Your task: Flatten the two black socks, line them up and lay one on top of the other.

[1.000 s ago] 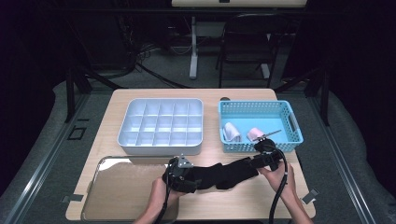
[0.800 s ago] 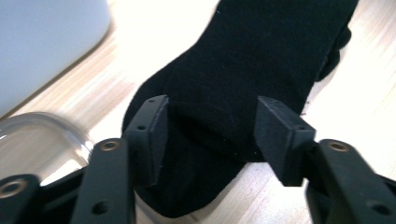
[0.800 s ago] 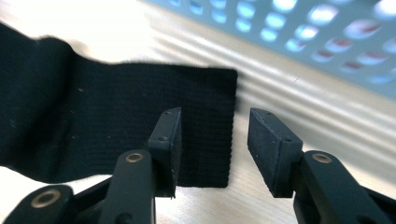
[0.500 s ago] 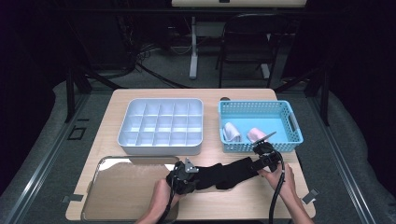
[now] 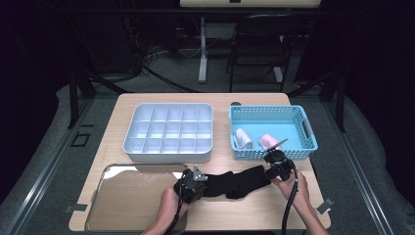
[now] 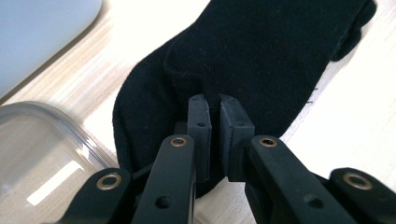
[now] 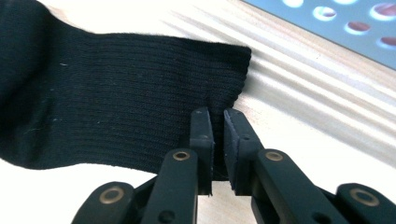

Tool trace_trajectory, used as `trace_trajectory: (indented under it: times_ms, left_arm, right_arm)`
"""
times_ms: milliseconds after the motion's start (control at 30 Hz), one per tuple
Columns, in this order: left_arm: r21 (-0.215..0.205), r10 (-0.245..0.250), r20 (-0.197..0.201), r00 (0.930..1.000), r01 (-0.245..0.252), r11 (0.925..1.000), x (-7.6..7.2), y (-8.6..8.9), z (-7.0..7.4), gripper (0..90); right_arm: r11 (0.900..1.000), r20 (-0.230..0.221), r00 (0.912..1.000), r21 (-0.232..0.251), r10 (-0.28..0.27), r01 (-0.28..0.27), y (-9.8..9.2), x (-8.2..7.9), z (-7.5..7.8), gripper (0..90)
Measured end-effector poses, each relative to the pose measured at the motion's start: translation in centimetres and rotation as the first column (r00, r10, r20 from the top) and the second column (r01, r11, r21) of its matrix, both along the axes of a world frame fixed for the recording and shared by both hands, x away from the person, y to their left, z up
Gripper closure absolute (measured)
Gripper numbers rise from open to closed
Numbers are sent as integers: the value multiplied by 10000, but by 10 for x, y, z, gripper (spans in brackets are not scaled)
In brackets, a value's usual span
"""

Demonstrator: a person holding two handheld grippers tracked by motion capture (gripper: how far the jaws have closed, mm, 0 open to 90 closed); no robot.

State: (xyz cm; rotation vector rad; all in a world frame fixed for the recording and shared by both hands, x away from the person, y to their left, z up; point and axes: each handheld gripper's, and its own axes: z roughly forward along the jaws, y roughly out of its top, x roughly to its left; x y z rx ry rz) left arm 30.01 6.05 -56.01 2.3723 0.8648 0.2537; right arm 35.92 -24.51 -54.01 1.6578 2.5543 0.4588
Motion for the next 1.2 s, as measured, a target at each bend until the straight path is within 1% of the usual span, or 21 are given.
trace_trajectory:
  times_ms: [33, 67, 100, 133, 200, 300, 467, 500, 533, 567, 633, 700, 733, 767, 867, 900, 967, 1033, 1067, 1133, 1200]
  left_arm:
    - [-140, 21, -8, 10000, -21, 9999, 0, 1, 2, 845]
    - [-250, 26, -8, 10000, -27, 9997, 0, 3, 3, 845]
    - [-364, 47, 1, 10000, -47, 9993, 0, 4, 5, 846]
    - [-420, 41, 25, 10000, -40, 9991, 0, 5, 7, 846]
    - [-621, 102, -14, 9999, -103, 9980, 0, 8, 11, 847]
    - [-688, 87, -100, 9999, -94, 9976, 1, 13, 15, 849]
    - [-926, 248, -107, 9996, -256, 9954, 2, 25, 23, 852]
    - [-921, 262, -141, 9996, -273, 9954, 3, 27, 24, 852]
    - [-899, 271, -156, 9995, -284, 9955, 3, 29, 25, 852]
    - [-920, 337, -118, 9994, -346, 9952, 4, 30, 25, 852]
    - [-895, 378, -223, 9990, -396, 9952, 5, 33, 25, 852]
    - [-875, 379, -342, 9987, -408, 9953, 6, 36, 26, 852]
    - [-851, 369, -392, 9986, -401, 9956, 7, 37, 26, 851]
    - [-871, 442, -375, 9983, -473, 9951, 8, 38, 25, 852]
    - [-795, 476, -429, 9979, -509, 9955, 10, 41, 26, 852]
    - [-790, 494, -475, 9977, -530, 9955, 11, 42, 25, 852]
    - [-710, 535, -554, 9970, -573, 9958, 12, 43, 25, 851]
    - [-691, 547, -702, 9960, -596, 9958, 14, 46, 24, 851]
    - [-667, 595, -686, 9959, -641, 9957, 15, 46, 23, 851]
    - [-613, 601, -735, 9955, -647, 9960, 15, 45, 22, 851]
    - [-430, 635, -733, 9953, -667, 9968, 16, 44, 19, 850]
  right_arm:
    - [10000, 31, 10000, -32, 39, -39, -1, -1, 3, 830]
    - [9997, 262, 9995, 156, -184, 180, 0, -3, 4, 831]
    - [10000, 205, 9998, 57, 11, -12, -1, -3, 8, 833]
    - [9997, 423, 9990, 206, -140, 131, 0, -5, 9, 836]
    - [9998, 480, 9988, 200, 40, -49, -1, -6, 15, 840]
    - [9996, 722, 9974, 281, -14, -6, 2, -10, 24, 846]
    - [9994, 1074, 9939, 207, 259, -283, 6, -16, 35, 848]
    - [9994, 1088, 9936, 127, 317, -333, 6, -17, 39, 848]
    - [9991, 1266, 9916, 284, 270, -309, 8, -18, 40, 848]
    - [9994, 1304, 9910, 138, 300, -320, 8, -19, 42, 848]
    - [9991, 1401, 9898, 292, 272, -316, 8, -20, 44, 848]
    - [9991, 1339, 9902, 114, 387, -406, 9, -21, 46, 848]
    - [9988, 1331, 9906, 312, 323, -368, 10, -22, 46, 848]
    - [9986, 1309, 9904, 238, 440, -475, 10, -22, 46, 848]
    - [9981, 1196, 9922, 452, 355, -412, 12, -21, 46, 848]
    - [9979, 1324, 9910, 591, 177, -258, 13, -22, 44, 847]
    - [9973, 1021, 9938, 532, 452, -508, 10, -19, 44, 847]
    - [9967, 935, 9949, 684, 367, -432, 10, -18, 39, 847]
    - [9976, 807, 9956, 462, 475, -513, 9, -17, 38, 846]
    - [9961, 600, 9973, 742, 427, -472, 9, -14, 33, 844]
    - [9965, 389, 9983, 696, 442, -468, 8, -12, 26, 843]
